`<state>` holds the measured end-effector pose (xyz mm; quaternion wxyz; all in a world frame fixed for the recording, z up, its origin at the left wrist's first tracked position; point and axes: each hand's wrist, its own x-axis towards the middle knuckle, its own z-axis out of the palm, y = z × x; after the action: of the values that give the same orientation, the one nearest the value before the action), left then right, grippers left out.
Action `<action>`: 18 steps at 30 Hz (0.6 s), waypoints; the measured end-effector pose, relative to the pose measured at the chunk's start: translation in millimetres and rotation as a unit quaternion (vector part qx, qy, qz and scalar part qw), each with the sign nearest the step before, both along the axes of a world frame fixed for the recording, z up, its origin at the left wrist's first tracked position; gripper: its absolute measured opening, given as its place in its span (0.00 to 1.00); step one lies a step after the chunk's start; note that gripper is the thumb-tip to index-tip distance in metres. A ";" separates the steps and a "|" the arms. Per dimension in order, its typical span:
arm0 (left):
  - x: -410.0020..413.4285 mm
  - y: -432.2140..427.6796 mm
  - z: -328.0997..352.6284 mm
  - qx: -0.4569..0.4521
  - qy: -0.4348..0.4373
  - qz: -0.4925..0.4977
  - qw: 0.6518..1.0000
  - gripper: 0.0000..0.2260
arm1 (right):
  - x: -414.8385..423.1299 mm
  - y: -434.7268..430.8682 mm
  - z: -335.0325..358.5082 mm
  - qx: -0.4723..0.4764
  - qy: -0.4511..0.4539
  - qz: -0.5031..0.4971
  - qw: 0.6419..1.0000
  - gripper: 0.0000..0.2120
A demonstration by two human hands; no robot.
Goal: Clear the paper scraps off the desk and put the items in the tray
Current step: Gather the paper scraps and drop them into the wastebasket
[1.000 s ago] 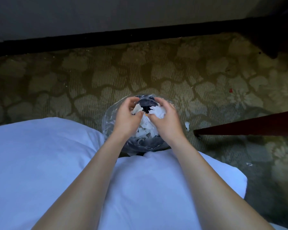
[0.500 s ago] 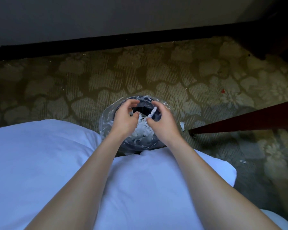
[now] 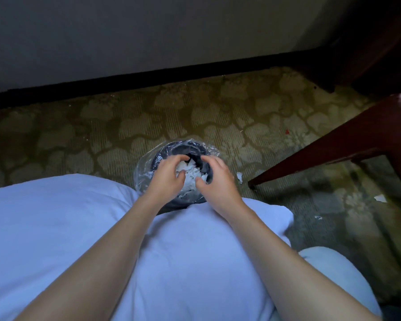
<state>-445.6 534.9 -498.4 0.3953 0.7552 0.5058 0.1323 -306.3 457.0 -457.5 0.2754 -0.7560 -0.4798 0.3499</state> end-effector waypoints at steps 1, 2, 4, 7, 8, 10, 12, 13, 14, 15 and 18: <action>-3.7 -5.6 5.7 0.023 0.014 -0.017 0.999 0.17 | -1.2 -4.7 7.1 0.008 -0.011 0.000 1.000 0.26; -6.4 -10.3 13.1 0.044 0.031 -0.030 0.998 0.17 | -1.9 -8.5 14.6 0.015 -0.023 0.000 1.000 0.27; -10.0 -19.9 29.5 0.078 0.063 -0.044 0.994 0.16 | -2.7 -17.4 29.3 0.018 -0.051 0.005 0.999 0.27; -13.4 -31.5 53.4 0.106 0.060 -0.051 0.991 0.14 | -0.2 -31.4 51.5 0.023 -0.081 0.017 0.996 0.27; -14.5 -35.3 60.8 0.102 0.061 -0.054 0.991 0.14 | 1.1 -37.1 58.3 0.019 -0.088 0.020 0.996 0.27; -15.1 -43.6 74.2 0.095 0.066 -0.065 0.991 0.15 | 5.5 -51.8 71.2 0.017 -0.098 0.015 0.995 0.27; -14.6 -52.7 88.0 0.101 0.061 -0.079 0.990 0.16 | 9.4 -67.9 86.5 0.022 -0.103 0.010 0.994 0.26; -13.6 -57.2 95.8 0.107 0.061 -0.087 0.989 0.16 | 11.4 -75.7 94.7 0.024 -0.110 0.011 0.994 0.26; -11.9 -61.5 104.4 0.114 0.063 -0.096 0.987 0.16 | 13.8 -83.2 102.4 0.025 -0.116 0.011 0.993 0.25; -10.1 -65.7 112.4 0.119 0.066 -0.106 0.985 0.16 | 16.6 -91.0 110.1 0.025 -0.123 0.010 0.992 0.25; -1.9 -78.0 138.2 0.142 0.058 -0.129 0.980 0.15 | 28.3 -113.8 133.9 0.023 -0.149 0.013 0.989 0.26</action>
<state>-447.4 456.9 -360.2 0.2675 0.8693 0.4018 0.1066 -278.0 343.2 -323.6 0.2140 -0.7868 -0.5331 0.2257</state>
